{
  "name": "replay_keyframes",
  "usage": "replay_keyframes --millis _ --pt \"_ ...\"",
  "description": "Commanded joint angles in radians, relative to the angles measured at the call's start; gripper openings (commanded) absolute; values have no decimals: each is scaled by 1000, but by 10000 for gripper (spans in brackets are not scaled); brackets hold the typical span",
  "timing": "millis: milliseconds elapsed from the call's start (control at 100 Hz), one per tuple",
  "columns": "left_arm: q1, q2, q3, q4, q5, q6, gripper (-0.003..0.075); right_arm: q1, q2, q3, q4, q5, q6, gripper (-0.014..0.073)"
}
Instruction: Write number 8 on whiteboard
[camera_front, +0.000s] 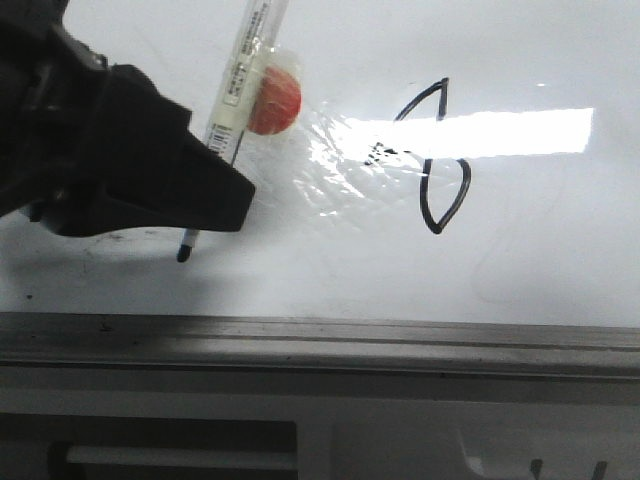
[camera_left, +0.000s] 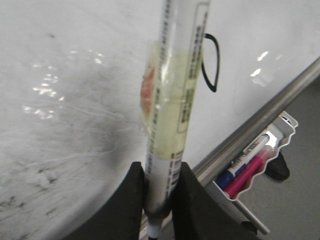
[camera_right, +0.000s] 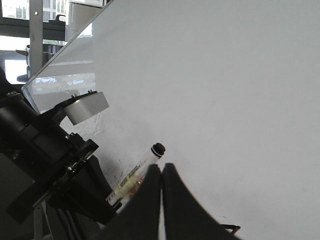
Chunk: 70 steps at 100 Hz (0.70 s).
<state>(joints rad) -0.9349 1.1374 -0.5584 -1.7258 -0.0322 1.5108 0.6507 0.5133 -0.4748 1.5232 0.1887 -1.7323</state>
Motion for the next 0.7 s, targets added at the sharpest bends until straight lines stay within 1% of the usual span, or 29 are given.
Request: replay_keyframes --millis 0,370,690 --pt "0 -17 -28 -11 -40 -8 -20 0 -1 -36 23 -11 2 -68" --pt "0 -15 -29 -26 -137 -18 -20 0 -1 -32 25 -15 2 -68" --pt "0 53 -46 -63 -133 -18 -20 0 -1 -32 25 -15 2 -69"
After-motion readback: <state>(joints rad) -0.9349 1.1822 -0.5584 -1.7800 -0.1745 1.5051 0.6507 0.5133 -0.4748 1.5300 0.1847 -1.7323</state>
